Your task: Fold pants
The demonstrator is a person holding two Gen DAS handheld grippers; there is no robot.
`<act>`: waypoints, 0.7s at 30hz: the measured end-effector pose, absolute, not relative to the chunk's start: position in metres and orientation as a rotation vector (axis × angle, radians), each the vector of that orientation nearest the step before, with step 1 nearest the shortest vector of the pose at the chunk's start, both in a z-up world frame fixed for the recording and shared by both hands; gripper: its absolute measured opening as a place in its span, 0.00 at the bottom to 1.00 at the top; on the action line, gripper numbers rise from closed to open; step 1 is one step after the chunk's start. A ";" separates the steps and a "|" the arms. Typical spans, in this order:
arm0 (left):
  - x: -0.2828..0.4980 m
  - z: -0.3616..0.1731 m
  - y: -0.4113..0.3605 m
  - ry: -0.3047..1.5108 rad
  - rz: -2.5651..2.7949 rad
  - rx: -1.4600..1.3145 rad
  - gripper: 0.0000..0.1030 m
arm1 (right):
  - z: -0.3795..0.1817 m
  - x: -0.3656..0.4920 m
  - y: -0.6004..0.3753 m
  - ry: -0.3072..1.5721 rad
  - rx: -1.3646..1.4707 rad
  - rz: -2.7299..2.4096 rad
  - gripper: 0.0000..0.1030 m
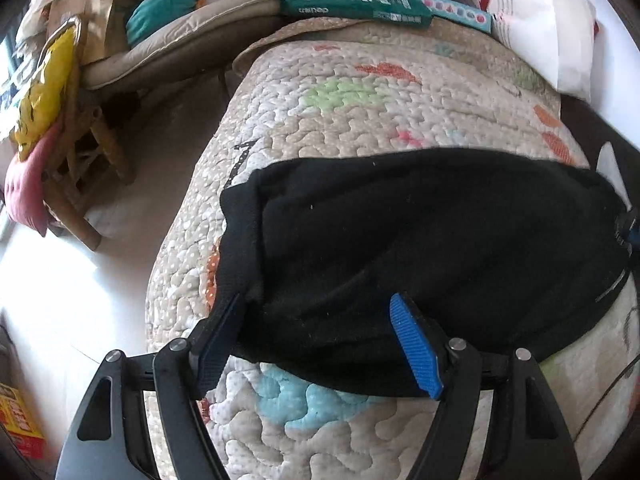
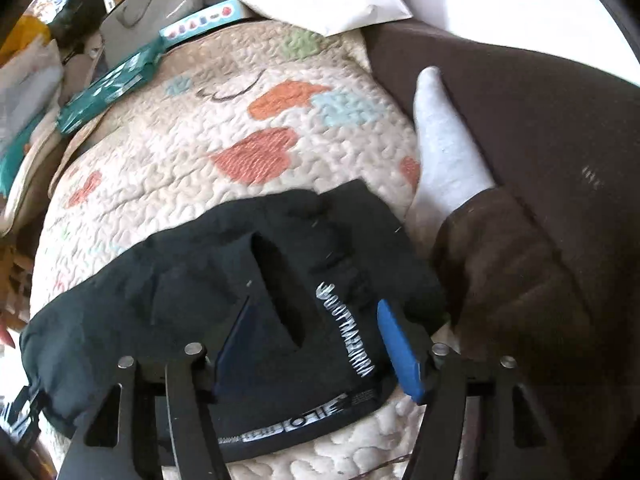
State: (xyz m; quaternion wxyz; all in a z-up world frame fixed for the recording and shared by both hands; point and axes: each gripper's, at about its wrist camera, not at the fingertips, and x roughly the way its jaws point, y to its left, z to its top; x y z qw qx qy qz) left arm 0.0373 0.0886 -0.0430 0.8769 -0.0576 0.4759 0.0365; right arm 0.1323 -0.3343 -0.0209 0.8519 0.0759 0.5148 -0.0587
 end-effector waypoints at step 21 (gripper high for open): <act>0.023 -0.016 0.171 0.851 0.212 -0.472 0.72 | 0.000 0.086 -0.269 0.869 -0.129 -0.029 0.80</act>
